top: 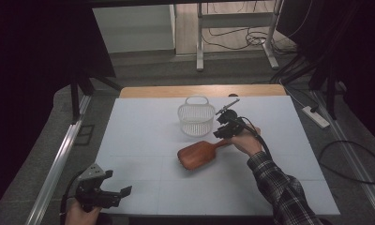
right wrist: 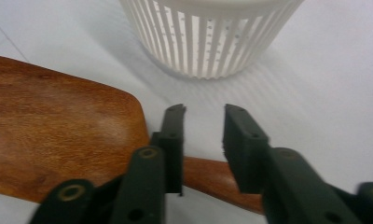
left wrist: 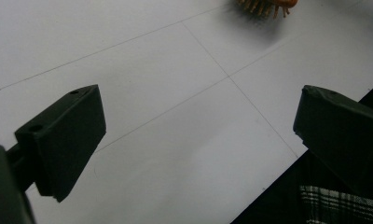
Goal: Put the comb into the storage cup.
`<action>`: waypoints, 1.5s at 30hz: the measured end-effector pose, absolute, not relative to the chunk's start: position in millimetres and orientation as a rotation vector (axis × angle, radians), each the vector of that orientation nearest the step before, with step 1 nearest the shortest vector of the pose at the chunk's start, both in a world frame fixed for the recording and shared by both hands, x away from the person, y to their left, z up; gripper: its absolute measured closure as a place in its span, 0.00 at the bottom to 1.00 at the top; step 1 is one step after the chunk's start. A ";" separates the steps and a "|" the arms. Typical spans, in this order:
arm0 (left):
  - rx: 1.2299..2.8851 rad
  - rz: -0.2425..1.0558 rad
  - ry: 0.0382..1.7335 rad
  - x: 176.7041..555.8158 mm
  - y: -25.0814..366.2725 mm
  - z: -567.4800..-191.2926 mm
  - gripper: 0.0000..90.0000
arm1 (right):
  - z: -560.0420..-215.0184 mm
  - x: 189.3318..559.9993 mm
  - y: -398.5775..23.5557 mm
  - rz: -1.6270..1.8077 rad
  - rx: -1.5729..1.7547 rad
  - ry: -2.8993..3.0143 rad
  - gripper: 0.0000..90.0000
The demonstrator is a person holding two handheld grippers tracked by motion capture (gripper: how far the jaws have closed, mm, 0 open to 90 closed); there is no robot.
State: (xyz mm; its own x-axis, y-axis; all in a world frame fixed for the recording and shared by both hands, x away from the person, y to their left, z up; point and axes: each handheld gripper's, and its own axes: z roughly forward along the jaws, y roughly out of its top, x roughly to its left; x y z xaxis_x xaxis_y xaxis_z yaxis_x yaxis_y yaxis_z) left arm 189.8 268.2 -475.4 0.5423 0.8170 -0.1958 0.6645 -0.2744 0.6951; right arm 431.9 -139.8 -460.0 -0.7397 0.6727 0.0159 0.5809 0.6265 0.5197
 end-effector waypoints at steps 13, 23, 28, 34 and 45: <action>2.025 0.256 1.189 189.5 267.9 -475.3 0.03 | -467.9 435.4 -136.5 0.752 1.041 2.685 0.99; 2.028 0.256 1.184 189.4 268.0 -475.3 0.03 | -481.9 436.5 -133.9 0.719 1.056 2.701 0.99; 2.029 0.256 1.183 189.3 268.0 -475.2 0.04 | -492.0 437.4 -131.3 0.675 1.047 2.719 0.99; 2.027 0.257 1.182 189.1 267.8 -475.3 0.03 | -497.7 438.1 -130.3 0.646 1.045 2.726 0.99; 2.029 0.257 1.179 189.1 267.6 -475.2 0.03 | -499.7 432.7 -136.5 0.639 1.030 2.755 0.99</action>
